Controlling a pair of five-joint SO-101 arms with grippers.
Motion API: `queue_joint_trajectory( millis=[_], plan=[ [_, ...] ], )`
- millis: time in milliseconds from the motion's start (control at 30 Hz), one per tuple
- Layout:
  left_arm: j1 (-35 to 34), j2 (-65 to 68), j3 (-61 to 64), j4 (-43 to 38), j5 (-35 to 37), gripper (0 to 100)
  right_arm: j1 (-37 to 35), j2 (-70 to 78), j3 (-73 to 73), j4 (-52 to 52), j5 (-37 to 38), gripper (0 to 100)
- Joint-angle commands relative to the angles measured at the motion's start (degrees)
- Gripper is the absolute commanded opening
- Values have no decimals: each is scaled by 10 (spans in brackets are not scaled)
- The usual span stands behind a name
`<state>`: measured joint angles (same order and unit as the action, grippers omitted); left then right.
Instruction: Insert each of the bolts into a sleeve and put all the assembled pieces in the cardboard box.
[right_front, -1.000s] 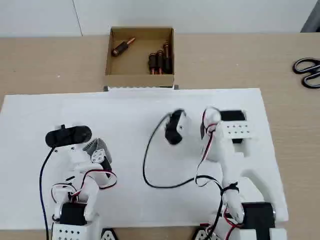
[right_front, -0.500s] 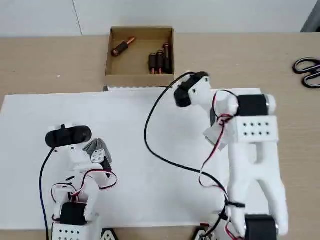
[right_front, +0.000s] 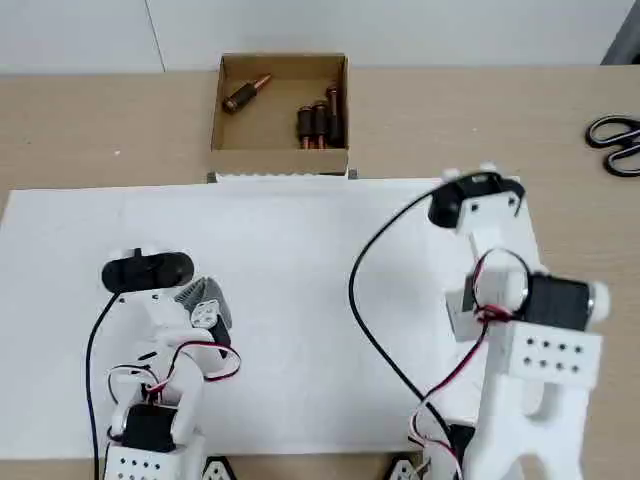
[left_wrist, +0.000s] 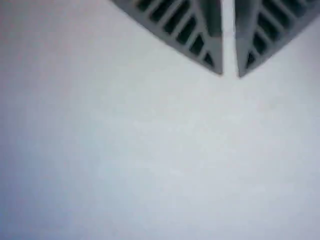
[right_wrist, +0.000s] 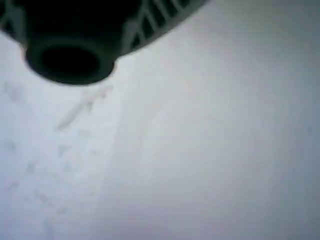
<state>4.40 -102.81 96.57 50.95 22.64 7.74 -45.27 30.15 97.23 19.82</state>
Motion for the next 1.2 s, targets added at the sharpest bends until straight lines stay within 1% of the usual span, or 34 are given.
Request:
queue_joint_trajectory(
  millis=[0, 133, 267, 400, 467, 600, 733, 1000, 1167],
  plan=[
    [7, -4, -2, 3, 3, 5, 44, -44, 7, -5, -8, 5],
    [7, -4, -2, 3, 4, 5, 71, -58, 8, -7, -8, 5],
    [11, -4, -2, 0, 3, 5, 71, -58, 13, -9, -8, 5],
    [51, -4, -2, 3, 2, 6, 70, -58, 16, -9, -7, 6],
    [43, -4, -14, 3, 0, 6, 70, -58, 23, -11, -8, 6],
    [10, -1, -68, 4, -70, 6, 72, -61, 49, -31, -8, 4],
    [5, -1, -98, 42, -171, 6, 72, -58, 58, -49, -11, 4],
    [-44, 0, -196, 109, -293, 6, 72, -61, 100, -94, -10, 4],
    [-91, 1, -273, 176, -363, 6, 72, -63, 153, -131, -11, 4]
  ],
)
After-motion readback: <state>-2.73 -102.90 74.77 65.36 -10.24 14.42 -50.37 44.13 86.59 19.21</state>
